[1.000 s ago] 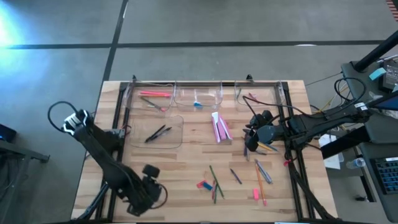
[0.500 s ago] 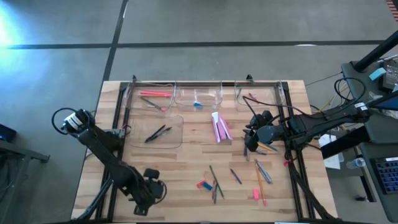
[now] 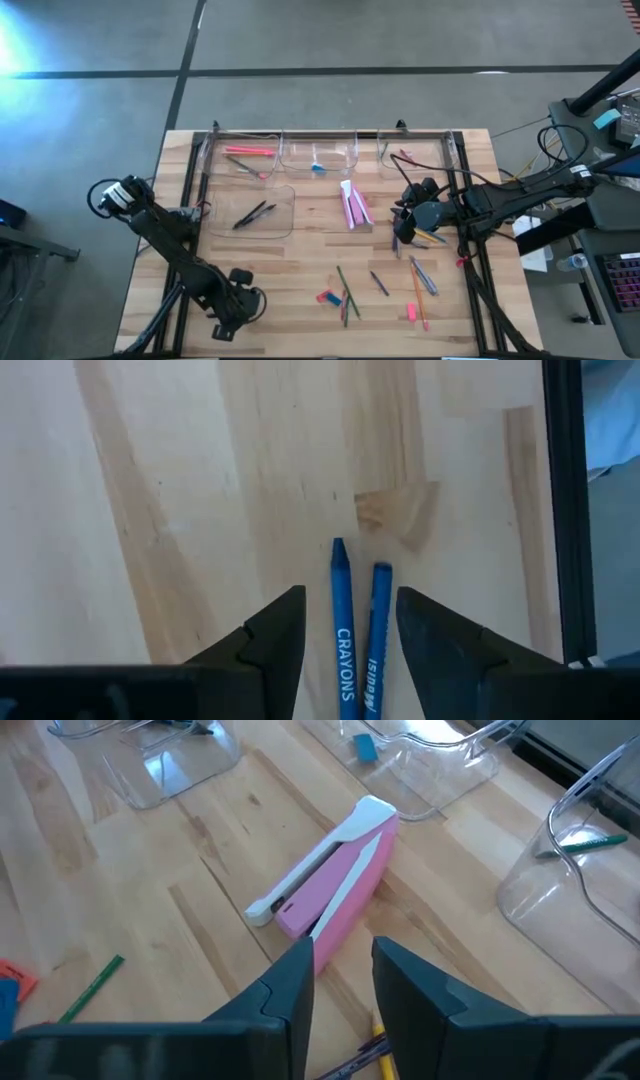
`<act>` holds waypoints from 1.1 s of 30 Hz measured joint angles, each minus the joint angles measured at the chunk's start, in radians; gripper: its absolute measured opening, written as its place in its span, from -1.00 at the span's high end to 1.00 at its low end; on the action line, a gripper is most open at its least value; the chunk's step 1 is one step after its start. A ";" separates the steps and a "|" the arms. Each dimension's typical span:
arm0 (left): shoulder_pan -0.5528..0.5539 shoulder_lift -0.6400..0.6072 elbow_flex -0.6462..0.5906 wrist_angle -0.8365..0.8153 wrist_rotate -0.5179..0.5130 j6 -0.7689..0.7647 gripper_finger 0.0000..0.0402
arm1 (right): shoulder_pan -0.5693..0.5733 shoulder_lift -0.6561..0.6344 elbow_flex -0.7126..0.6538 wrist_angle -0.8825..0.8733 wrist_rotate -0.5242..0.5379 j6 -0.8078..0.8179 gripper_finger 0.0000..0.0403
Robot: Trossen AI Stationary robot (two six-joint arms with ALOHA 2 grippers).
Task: Sort crayons/erasers/pens/pencils in bins
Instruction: Put the blue crayon into the top right transparent bin
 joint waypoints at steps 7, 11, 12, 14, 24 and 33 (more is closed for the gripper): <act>-0.001 0.000 -0.015 -0.001 -0.006 -0.001 0.29 | 0.000 0.000 0.000 -0.001 0.000 -0.002 0.56; -0.001 0.011 -0.017 0.002 -0.026 -0.002 0.29 | 0.000 0.000 0.000 -0.001 0.000 -0.002 0.54; -0.001 0.017 -0.016 0.004 -0.028 -0.002 0.29 | 0.000 0.000 0.000 -0.002 0.000 -0.002 0.53; -0.001 0.031 -0.014 0.010 -0.028 -0.002 0.29 | 0.000 0.000 0.000 -0.002 0.001 0.000 0.53; -0.008 0.045 -0.012 0.017 -0.027 0.000 0.29 | 0.000 0.000 0.000 -0.003 0.001 0.000 0.53; -0.014 0.079 -0.011 -0.003 -0.015 -0.031 0.29 | 0.000 0.000 0.000 -0.004 0.002 0.000 0.53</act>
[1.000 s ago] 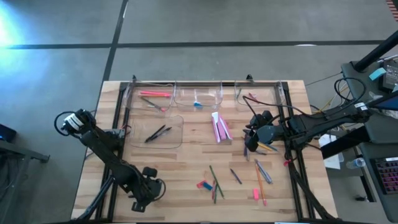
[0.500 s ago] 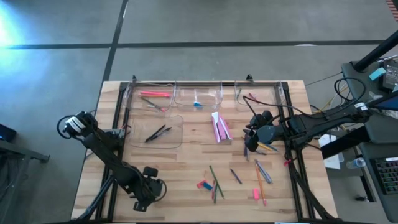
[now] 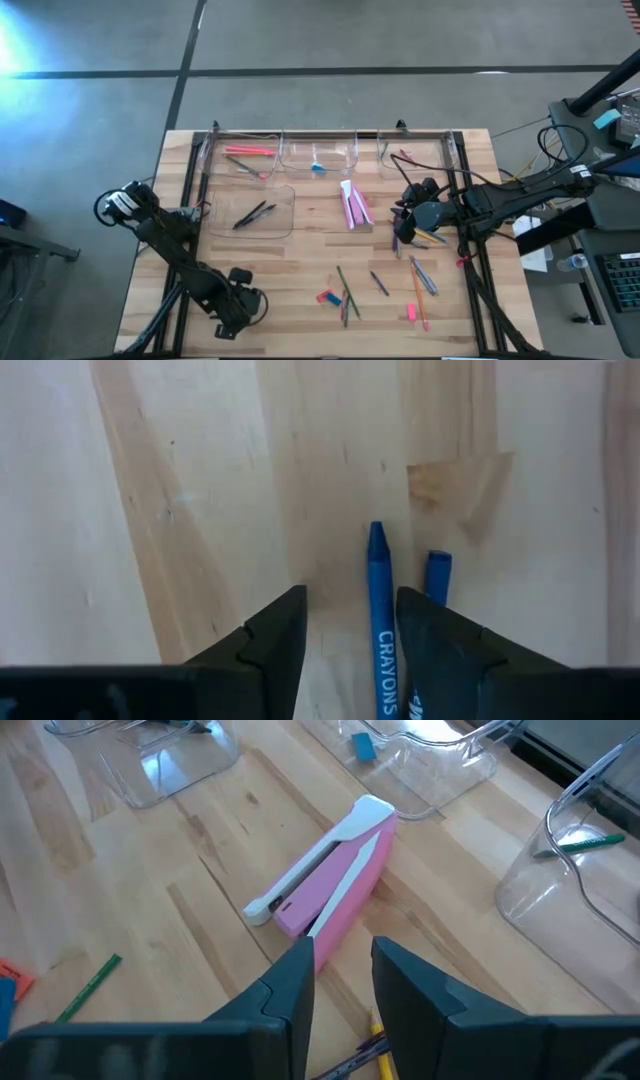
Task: Sort crayons/erasers/pens/pencils in bins
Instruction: Put the blue crayon into the top right transparent bin
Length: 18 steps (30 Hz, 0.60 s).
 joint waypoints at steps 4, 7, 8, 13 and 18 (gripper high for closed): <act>0.000 0.011 0.002 -0.017 0.000 -0.003 0.29 | 0.000 0.000 0.000 -0.001 0.000 0.000 0.53; 0.000 0.012 0.002 -0.041 -0.007 -0.003 0.29 | 0.000 0.000 0.000 -0.002 0.000 -0.002 0.53; 0.000 0.012 0.003 -0.050 -0.008 -0.003 0.29 | 0.000 0.000 0.000 -0.002 0.000 -0.002 0.53; 0.000 0.010 0.002 -0.189 -0.017 -0.082 0.29 | 0.000 0.000 0.000 -0.003 0.000 -0.002 0.53; 0.000 0.004 0.000 -0.207 -0.016 -0.108 0.29 | 0.000 0.000 0.000 -0.003 0.002 -0.008 0.53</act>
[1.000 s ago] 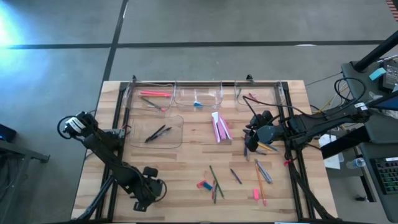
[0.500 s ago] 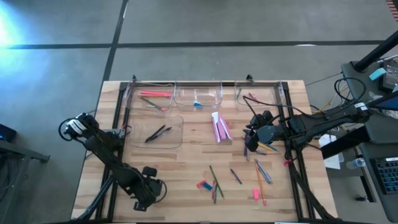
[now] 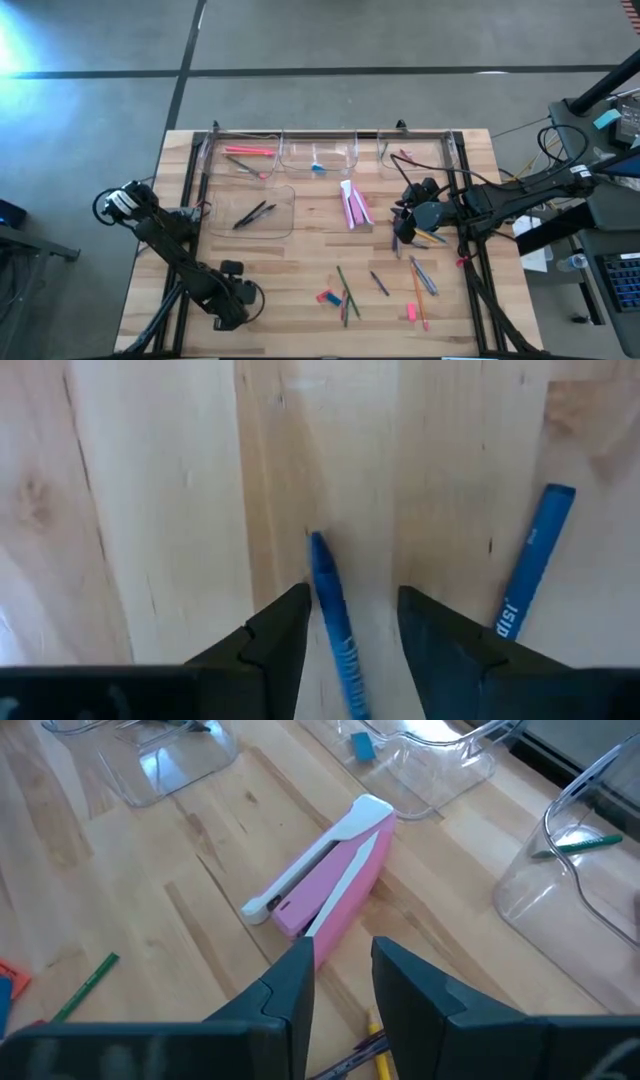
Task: Sort crayons/erasers/pens/pencils in bins
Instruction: Put the blue crayon into the top right transparent bin
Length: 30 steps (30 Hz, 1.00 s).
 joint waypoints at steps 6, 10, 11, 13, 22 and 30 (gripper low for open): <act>0.000 0.002 -0.002 -0.002 -0.002 -0.001 0.41 | 0.000 0.000 0.000 0.000 0.000 -0.002 0.53; 0.000 0.002 -0.003 -0.008 -0.003 -0.010 0.66 | 0.000 0.000 0.000 0.000 0.000 -0.002 0.53; 0.000 0.002 -0.004 -0.008 -0.002 -0.024 0.73 | 0.000 0.000 0.000 0.001 0.000 -0.002 0.53; 0.000 0.002 -0.005 -0.009 0.002 -0.045 0.85 | 0.000 0.000 0.000 0.001 0.000 -0.002 0.53; 0.015 -0.036 0.017 -0.019 -0.037 -0.048 0.98 | 0.000 0.000 0.000 0.003 0.000 -0.002 0.53; 0.098 -0.245 0.022 0.037 -0.293 -0.044 0.99 | 0.000 0.000 0.000 0.014 0.000 -0.003 0.53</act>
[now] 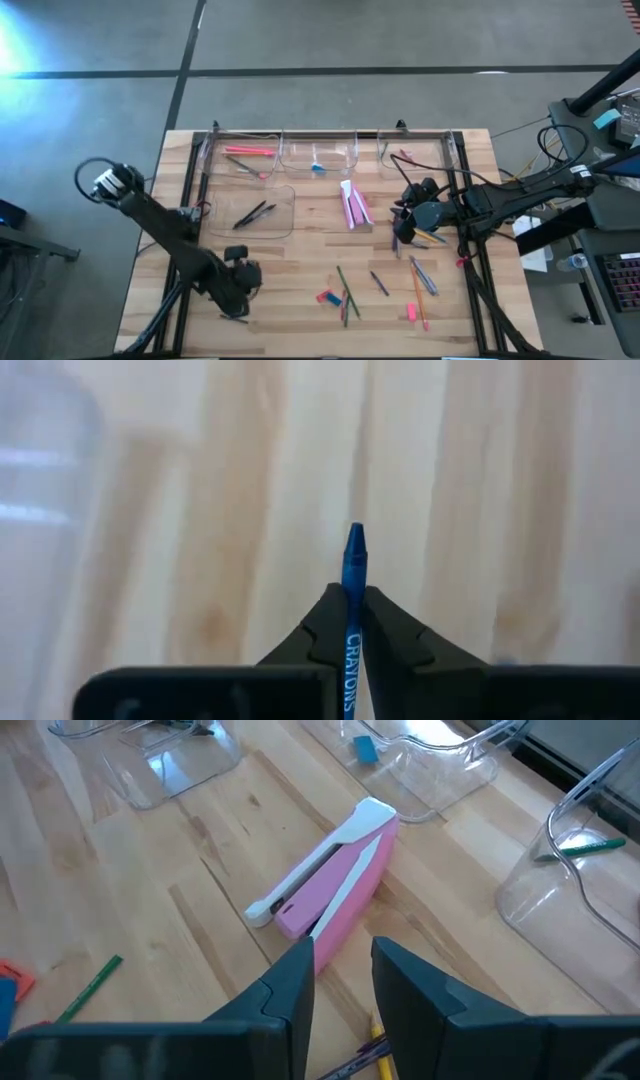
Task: Sort crayons/erasers/pens/pencils in bins
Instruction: Put the blue crayon into the top right transparent bin
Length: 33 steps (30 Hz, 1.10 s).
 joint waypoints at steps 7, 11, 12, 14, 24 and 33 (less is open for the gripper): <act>0.192 -0.217 -0.028 0.287 -0.217 0.173 0.99 | 0.000 0.001 0.000 0.227 -0.020 -0.091 0.53; 0.337 -0.258 -0.028 0.511 -0.236 0.369 1.00 | -0.008 0.031 0.000 0.471 -0.137 -0.200 0.53; 0.372 -0.258 -0.028 0.580 -0.227 0.413 1.00 | -0.009 0.045 0.000 0.529 -0.164 -0.211 0.53; 0.430 -0.255 -0.028 0.710 -0.187 0.487 1.00 | -0.011 0.080 0.000 0.632 -0.195 -0.218 0.51; 0.558 -0.162 -0.004 1.105 -0.070 0.625 1.00 | -0.059 0.274 0.023 0.918 -0.298 -0.175 -0.03; 0.558 -0.133 0.015 1.130 -0.038 0.621 1.00 | -0.160 0.395 0.197 0.932 -0.399 -0.240 -0.20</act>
